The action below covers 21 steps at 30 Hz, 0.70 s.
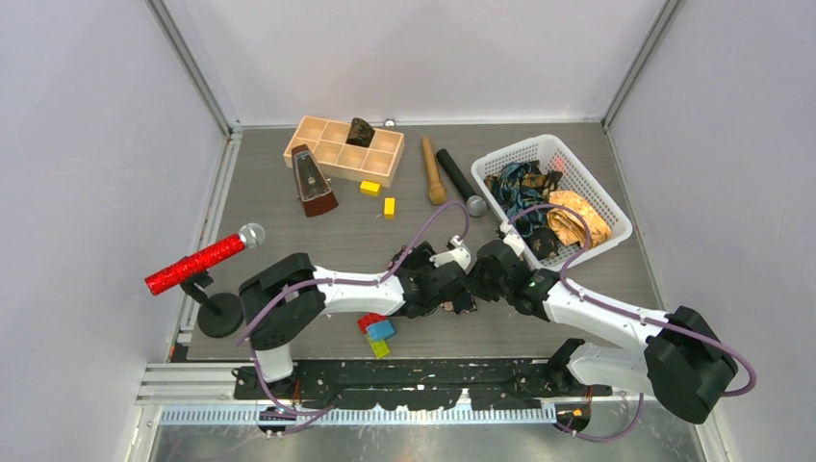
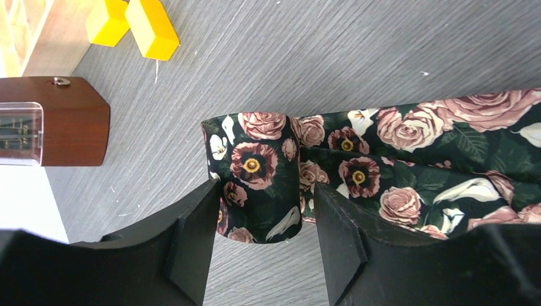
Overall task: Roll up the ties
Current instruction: Roll the tie at the center of the board.
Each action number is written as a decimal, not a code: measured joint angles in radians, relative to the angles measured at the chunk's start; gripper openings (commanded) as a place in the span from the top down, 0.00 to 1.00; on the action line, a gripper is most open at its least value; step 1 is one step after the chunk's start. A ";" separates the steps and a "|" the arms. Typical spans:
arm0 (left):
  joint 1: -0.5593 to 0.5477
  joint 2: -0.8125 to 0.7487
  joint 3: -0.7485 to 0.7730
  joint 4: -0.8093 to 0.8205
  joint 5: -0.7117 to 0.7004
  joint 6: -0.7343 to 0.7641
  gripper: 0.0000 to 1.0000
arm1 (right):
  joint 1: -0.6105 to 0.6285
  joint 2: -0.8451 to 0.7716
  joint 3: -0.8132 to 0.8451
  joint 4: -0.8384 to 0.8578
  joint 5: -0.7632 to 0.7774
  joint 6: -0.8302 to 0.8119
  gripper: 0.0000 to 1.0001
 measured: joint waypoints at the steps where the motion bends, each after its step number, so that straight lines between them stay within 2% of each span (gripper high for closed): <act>1: -0.002 0.001 0.001 -0.001 0.003 -0.002 0.42 | 0.000 -0.002 0.000 0.000 0.000 0.000 0.83; 21: -0.008 0.001 0.021 -0.026 0.136 -0.101 0.41 | 0.000 -0.007 -0.007 0.000 0.000 0.000 0.83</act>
